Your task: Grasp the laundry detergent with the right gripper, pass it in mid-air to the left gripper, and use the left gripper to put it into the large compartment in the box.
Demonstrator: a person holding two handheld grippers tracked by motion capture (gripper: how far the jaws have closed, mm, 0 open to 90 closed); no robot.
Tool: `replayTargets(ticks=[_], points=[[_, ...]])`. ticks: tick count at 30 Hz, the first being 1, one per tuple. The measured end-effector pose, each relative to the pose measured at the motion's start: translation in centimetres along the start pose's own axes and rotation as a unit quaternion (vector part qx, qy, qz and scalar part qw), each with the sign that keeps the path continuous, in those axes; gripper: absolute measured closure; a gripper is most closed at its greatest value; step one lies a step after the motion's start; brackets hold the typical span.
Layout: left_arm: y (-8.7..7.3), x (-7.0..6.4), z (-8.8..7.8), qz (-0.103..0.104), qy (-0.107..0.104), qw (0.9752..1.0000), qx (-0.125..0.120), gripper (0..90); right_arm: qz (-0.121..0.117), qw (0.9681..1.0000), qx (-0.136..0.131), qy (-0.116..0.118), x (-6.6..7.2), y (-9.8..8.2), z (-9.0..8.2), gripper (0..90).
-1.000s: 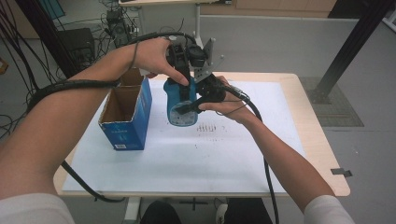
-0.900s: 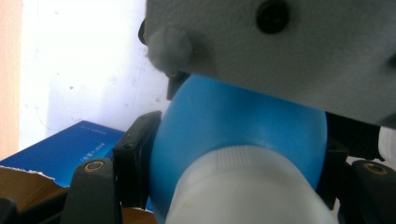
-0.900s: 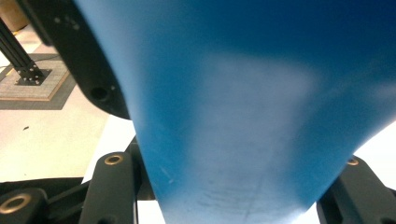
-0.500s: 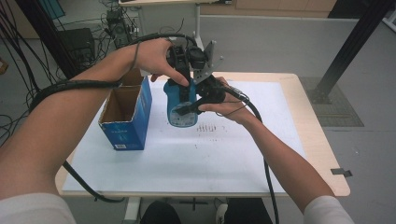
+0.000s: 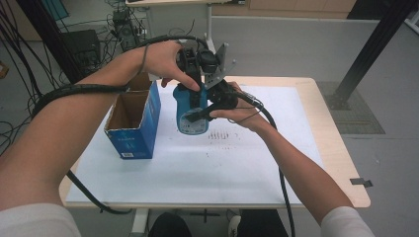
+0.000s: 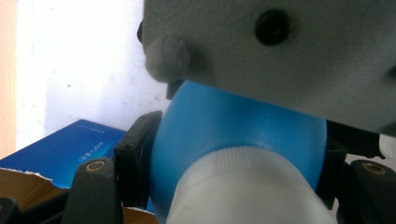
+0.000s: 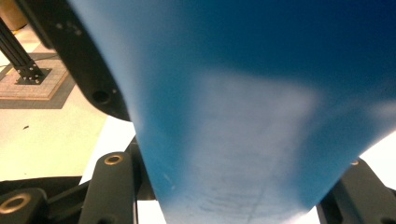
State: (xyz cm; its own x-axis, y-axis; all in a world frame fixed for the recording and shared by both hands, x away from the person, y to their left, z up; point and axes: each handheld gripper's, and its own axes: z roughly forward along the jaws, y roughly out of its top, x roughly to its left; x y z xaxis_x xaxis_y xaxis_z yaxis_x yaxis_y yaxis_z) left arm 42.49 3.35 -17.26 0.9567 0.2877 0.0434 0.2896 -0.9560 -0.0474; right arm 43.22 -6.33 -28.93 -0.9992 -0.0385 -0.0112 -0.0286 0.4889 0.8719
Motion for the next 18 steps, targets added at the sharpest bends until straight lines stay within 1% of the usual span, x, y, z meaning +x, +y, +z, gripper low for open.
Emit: replayTargets(ticks=[5, 6, 11, 18], points=[[0.05, 0.03, 0.04, 0.001, -0.001, 1.0000, 0.001, 34.3, 0.001, 1.0000, -0.001, 0.000, -0.01, -0.10, -0.02, 43.5], [0.07, 0.05, 0.01, 0.001, -0.002, 1.0000, 0.004, 34.3, 0.001, 1.0000, -0.001, 0.000, -0.01, -0.12, -0.02, 43.5], [0.08, 0.05, 0.03, 0.001, -0.001, 1.0000, 0.001, 34.5, 0.000, 1.0000, -0.002, -0.001, -0.03, -0.16, -0.04, 43.3], [0.14, 0.07, 0.14, 0.001, -0.003, 1.0000, 0.005, 34.5, -0.001, 1.0000, -0.003, 0.002, -0.06, -0.26, -0.01, 43.3]])
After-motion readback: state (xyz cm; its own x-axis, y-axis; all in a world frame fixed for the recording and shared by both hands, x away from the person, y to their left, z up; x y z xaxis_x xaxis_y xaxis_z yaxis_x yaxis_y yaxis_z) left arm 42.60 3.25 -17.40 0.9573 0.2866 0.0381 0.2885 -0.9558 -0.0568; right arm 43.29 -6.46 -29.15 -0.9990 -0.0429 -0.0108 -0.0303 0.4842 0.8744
